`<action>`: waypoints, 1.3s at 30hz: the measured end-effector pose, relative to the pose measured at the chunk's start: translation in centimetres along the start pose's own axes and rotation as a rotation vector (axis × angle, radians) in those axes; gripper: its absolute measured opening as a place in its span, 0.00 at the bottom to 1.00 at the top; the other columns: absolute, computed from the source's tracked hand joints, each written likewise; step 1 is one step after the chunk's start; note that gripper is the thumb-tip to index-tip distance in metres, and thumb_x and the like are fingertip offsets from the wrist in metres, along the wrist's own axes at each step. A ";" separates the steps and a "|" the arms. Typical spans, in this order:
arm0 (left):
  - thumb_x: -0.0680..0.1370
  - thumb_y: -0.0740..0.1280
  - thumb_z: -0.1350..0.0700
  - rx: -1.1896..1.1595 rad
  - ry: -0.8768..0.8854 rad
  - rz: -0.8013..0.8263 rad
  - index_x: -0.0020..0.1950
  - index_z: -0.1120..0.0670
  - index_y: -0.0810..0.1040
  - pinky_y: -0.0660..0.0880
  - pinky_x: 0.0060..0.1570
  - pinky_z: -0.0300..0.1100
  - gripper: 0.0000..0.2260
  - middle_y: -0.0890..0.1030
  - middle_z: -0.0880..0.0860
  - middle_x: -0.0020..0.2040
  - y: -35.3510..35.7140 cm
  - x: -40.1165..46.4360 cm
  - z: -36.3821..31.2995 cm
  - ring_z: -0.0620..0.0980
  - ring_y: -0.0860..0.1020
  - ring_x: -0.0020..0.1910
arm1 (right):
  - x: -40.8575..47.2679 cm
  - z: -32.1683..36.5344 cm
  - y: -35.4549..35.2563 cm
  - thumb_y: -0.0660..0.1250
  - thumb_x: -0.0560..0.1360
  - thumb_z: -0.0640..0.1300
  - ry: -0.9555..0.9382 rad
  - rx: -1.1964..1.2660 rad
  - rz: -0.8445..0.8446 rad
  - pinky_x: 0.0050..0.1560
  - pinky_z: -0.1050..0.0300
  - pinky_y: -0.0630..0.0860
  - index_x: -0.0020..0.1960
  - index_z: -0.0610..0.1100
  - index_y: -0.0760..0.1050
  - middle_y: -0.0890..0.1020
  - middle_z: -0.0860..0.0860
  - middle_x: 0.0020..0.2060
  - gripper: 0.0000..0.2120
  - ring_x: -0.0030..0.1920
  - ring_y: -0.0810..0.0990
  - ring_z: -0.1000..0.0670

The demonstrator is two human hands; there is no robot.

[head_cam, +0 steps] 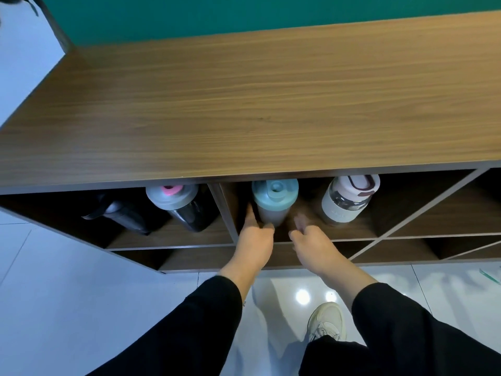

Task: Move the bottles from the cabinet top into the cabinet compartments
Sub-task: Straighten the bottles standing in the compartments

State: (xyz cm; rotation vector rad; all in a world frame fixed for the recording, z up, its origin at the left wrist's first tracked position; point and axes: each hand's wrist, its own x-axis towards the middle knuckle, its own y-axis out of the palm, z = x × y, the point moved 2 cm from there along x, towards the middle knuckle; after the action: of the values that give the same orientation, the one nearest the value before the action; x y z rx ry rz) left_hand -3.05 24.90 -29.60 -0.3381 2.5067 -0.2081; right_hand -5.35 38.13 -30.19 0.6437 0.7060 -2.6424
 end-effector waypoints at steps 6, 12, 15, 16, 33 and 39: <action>0.82 0.61 0.59 -0.139 -0.333 -0.024 0.60 0.50 0.79 0.75 0.65 0.49 0.11 0.80 0.52 0.59 -0.8 -5.8 4.3 0.52 0.78 0.58 | -3.1 0.9 0.1 0.62 0.80 0.47 -0.039 -0.279 0.151 0.44 0.54 0.79 0.42 0.45 0.81 0.84 0.52 0.35 0.12 0.38 0.82 0.51; 0.84 0.57 0.59 -0.342 -0.303 -0.315 0.56 0.54 0.77 0.79 0.54 0.50 0.09 0.81 0.52 0.47 -9.2 -7.3 4.4 0.51 0.81 0.49 | -5.9 5.1 6.2 0.60 0.81 0.46 -0.156 -0.304 0.311 0.52 0.54 0.79 0.48 0.46 0.82 0.86 0.50 0.44 0.12 0.46 0.83 0.51; 0.82 0.57 0.60 -0.386 -0.198 -0.416 0.64 0.53 0.74 0.78 0.57 0.52 0.13 0.81 0.53 0.48 -13.2 -6.9 3.7 0.50 0.80 0.48 | -6.3 6.8 10.5 0.58 0.82 0.45 -0.223 -0.244 0.327 0.66 0.56 0.70 0.72 0.51 0.69 0.77 0.52 0.67 0.19 0.65 0.75 0.52; 0.81 0.58 0.60 -0.379 -0.172 -0.413 0.68 0.51 0.72 0.77 0.62 0.53 0.16 0.81 0.54 0.52 -13.8 -6.7 3.3 0.51 0.80 0.51 | -6.4 7.3 11.4 0.58 0.82 0.46 -0.222 -0.215 0.312 0.69 0.56 0.67 0.76 0.51 0.62 0.71 0.53 0.72 0.23 0.70 0.71 0.52; 0.80 0.57 0.67 -0.221 0.060 -0.194 0.82 0.42 0.50 0.74 0.64 0.46 0.36 0.75 0.51 0.73 -16.0 -2.4 0.9 0.47 0.77 0.63 | 0.2 10.9 17.5 0.54 0.82 0.56 -0.132 0.089 0.005 0.63 0.55 0.66 0.73 0.48 0.63 0.79 0.47 0.51 0.22 0.44 0.75 0.55; 0.80 0.57 0.67 -0.230 0.064 -0.127 0.81 0.40 0.55 0.77 0.58 0.47 0.34 0.76 0.49 0.71 -16.9 -1.3 0.9 0.46 0.79 0.60 | -1.3 10.5 17.8 0.58 0.81 0.35 -0.052 0.132 0.100 0.74 0.52 0.60 0.80 0.52 0.40 0.56 0.48 0.80 0.37 0.78 0.58 0.47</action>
State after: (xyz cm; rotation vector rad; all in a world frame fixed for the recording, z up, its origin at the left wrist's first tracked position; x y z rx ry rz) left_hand 1.75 9.05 -25.87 -0.5938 2.5795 0.0205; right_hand -0.33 18.15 -28.27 0.6260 0.4742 -2.6185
